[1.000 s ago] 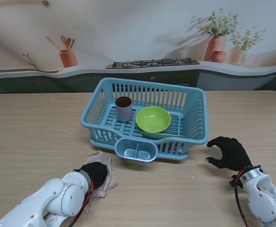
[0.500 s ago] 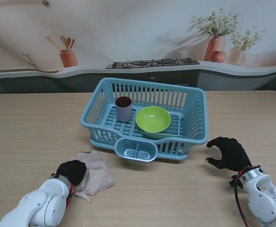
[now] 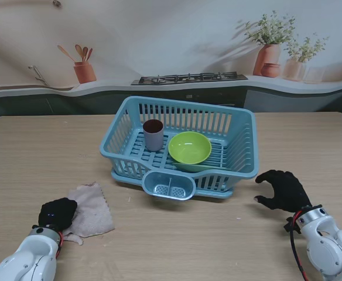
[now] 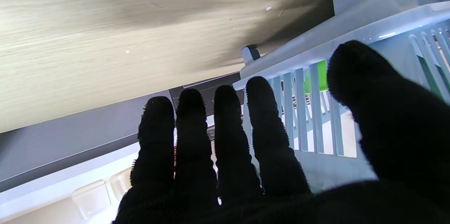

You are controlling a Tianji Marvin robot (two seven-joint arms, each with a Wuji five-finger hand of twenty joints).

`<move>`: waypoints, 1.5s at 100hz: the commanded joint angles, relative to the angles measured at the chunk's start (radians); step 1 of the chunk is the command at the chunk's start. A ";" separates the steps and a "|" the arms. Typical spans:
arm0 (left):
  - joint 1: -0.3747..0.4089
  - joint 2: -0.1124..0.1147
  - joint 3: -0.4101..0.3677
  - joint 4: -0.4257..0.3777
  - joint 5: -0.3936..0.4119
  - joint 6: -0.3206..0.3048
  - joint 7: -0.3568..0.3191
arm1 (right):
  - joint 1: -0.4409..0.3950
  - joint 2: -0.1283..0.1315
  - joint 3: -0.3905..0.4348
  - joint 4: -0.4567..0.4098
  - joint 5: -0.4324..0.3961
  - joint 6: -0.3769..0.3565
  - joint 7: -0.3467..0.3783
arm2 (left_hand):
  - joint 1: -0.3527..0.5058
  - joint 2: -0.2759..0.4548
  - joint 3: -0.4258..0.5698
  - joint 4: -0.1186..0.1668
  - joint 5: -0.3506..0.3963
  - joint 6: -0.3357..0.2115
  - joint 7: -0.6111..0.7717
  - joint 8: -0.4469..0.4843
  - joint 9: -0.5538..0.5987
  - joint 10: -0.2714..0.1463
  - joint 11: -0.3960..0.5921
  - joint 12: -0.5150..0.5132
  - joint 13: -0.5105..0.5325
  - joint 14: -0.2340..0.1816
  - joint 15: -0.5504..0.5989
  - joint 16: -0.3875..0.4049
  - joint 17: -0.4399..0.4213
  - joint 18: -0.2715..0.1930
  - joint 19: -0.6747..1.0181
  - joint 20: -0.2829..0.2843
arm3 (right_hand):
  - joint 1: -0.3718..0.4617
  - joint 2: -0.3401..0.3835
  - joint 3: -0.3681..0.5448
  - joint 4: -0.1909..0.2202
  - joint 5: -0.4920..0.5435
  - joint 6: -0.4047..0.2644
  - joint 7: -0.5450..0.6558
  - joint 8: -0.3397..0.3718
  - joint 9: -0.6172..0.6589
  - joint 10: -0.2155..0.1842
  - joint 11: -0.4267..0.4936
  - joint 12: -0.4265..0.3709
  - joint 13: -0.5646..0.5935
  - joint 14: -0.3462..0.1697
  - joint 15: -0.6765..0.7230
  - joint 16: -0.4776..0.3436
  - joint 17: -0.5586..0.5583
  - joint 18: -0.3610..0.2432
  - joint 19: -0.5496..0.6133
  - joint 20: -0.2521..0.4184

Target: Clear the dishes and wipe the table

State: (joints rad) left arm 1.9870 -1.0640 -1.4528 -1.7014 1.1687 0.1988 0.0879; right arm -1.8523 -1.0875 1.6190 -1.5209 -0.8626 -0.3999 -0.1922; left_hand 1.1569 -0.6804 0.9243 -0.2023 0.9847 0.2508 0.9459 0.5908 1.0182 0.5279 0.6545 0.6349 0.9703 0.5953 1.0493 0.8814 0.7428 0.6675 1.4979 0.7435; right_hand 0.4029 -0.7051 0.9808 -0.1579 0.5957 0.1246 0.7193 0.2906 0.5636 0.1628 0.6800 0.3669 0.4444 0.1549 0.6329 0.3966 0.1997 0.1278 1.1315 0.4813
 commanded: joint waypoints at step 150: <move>-0.075 0.035 0.177 -0.161 -0.052 0.112 -0.453 | -0.010 -0.001 0.012 -0.009 -0.004 -0.010 0.005 | 0.056 0.009 0.005 0.003 0.014 0.004 -0.108 -0.075 0.029 0.013 -0.002 -0.023 0.016 0.064 -0.005 0.000 0.042 0.031 0.012 0.000 | 0.019 0.014 0.000 0.007 0.003 0.002 -0.005 0.003 -0.001 0.006 0.006 -0.011 0.001 0.015 0.016 0.008 -0.004 0.001 0.018 0.003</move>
State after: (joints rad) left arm 1.8886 -1.0296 -1.2488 -1.8911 1.1152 0.3082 -0.3697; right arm -1.8563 -1.0879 1.6290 -1.5229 -0.8612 -0.4034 -0.1982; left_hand 1.1650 -0.6792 0.9234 -0.2027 1.0002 0.2564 0.9031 0.5534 1.0362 0.5288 0.6702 0.6371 0.9791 0.5961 1.0406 0.8805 0.7665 0.6675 1.4979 0.7448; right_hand 0.4030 -0.7051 0.9808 -0.1579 0.5957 0.1246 0.7193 0.2906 0.5637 0.1628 0.6800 0.3669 0.4444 0.1549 0.6332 0.3969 0.1997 0.1279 1.1315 0.4812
